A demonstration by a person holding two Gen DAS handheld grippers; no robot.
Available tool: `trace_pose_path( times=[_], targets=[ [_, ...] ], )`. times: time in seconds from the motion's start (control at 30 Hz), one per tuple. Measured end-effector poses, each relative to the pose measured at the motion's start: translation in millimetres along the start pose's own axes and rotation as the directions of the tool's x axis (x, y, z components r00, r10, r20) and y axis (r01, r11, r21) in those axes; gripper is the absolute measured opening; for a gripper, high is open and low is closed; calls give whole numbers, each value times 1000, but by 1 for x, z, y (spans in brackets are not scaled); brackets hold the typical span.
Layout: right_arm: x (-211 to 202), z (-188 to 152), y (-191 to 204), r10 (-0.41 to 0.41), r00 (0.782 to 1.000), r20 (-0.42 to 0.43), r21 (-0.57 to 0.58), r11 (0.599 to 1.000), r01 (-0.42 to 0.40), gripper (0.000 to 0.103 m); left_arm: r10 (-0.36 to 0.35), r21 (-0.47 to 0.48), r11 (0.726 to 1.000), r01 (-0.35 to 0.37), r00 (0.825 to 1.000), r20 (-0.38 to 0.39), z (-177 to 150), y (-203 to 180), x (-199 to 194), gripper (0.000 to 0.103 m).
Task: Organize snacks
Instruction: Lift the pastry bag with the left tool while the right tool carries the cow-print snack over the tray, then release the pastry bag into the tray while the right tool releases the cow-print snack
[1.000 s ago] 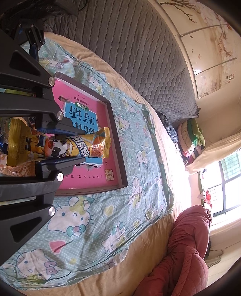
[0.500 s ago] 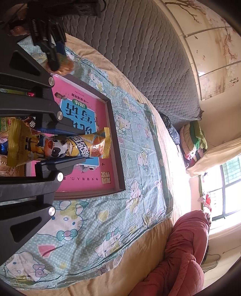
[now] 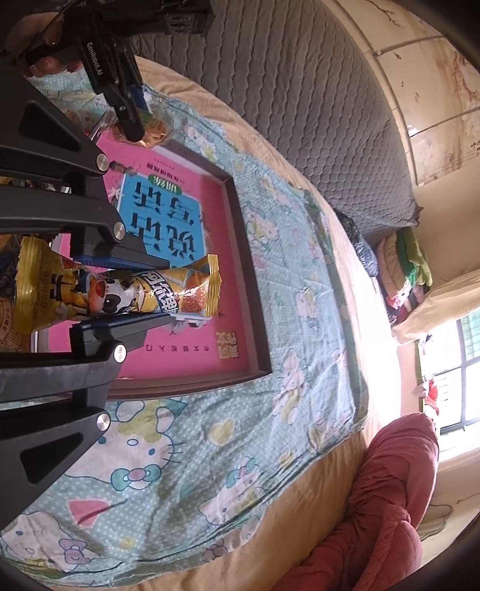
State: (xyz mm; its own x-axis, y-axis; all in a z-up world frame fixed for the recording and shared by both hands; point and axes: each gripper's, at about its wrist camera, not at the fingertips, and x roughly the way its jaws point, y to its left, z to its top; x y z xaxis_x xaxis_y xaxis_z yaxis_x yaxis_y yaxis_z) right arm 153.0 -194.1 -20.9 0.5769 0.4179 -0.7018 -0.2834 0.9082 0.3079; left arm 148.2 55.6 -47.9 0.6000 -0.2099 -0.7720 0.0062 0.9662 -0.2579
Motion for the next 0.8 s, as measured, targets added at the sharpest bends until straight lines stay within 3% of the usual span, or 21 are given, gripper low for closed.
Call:
trace_pose_path(
  times=[0.8],
  targets=[
    [25,-11,-14,-46,994,-96,35,998,50,22,3,5,1000,-2,998,-59,-3,4,25,45]
  ],
)
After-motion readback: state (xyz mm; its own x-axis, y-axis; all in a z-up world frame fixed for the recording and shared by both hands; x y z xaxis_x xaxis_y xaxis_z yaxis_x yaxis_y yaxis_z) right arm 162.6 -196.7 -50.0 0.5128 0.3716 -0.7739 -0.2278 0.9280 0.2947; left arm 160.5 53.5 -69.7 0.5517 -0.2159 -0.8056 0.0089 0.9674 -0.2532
